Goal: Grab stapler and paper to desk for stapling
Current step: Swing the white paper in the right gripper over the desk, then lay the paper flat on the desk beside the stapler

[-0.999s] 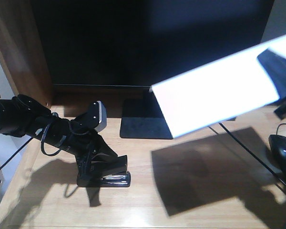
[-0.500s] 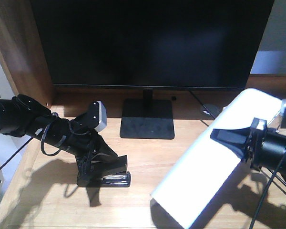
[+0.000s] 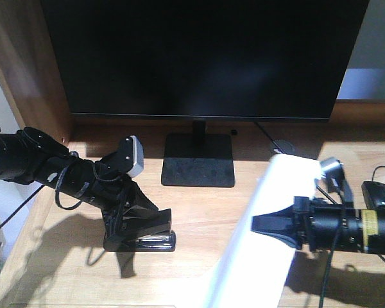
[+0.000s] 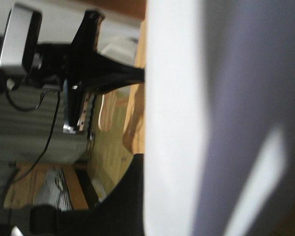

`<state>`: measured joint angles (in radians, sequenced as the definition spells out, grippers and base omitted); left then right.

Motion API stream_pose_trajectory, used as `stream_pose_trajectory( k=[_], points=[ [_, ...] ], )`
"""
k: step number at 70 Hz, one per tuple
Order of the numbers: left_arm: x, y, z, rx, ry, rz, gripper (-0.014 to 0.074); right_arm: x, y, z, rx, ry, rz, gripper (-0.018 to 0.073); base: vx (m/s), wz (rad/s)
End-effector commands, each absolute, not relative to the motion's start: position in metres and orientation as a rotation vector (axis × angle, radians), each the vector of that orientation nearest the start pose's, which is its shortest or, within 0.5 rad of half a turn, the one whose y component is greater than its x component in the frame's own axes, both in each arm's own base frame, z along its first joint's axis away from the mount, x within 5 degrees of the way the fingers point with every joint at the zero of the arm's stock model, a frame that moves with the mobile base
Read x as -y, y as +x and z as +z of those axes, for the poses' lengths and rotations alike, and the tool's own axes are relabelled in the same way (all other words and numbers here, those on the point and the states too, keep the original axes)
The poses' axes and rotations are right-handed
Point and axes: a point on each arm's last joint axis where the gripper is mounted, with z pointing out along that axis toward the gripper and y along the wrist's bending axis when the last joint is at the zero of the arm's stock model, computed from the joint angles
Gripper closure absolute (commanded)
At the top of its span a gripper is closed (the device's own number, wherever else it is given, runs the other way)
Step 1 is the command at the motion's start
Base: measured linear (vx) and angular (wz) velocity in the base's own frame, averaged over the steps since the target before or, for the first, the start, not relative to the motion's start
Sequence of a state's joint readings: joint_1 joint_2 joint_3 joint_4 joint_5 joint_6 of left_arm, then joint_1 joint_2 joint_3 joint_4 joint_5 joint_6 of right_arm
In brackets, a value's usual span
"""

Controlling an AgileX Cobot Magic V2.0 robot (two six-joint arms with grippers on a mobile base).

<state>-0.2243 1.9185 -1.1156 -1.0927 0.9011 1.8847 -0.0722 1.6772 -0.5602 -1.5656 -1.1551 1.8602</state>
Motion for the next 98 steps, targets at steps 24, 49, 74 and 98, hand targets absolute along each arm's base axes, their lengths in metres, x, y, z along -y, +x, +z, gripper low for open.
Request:
stream_pose_trajectory(
  k=[24, 49, 74, 98],
  points=[
    [0.146, 0.335, 0.191, -1.832, 1.508, -0.773, 0.0603, -0.089, 0.259, 0.204, -2.092, -0.358, 1.707, 0.0562, 0.00, 0.00],
    [0.146, 0.335, 0.191, -1.832, 1.508, -0.773, 0.0603, -0.089, 0.253, 0.199, -2.159, -0.463, 1.687, 0.0562, 0.00, 0.00],
    [0.146, 0.335, 0.191, -1.831, 1.509, -0.775, 0.0603, -0.087, 0.251, 0.188, -2.213, -0.533, 1.646, 0.0562, 0.00, 0.00],
    [0.146, 0.335, 0.191, -1.831, 1.509, -0.775, 0.0603, -0.088, 0.257, 0.173, -2.200, -0.546, 1.667, 0.0562, 0.00, 0.00]
  ],
)
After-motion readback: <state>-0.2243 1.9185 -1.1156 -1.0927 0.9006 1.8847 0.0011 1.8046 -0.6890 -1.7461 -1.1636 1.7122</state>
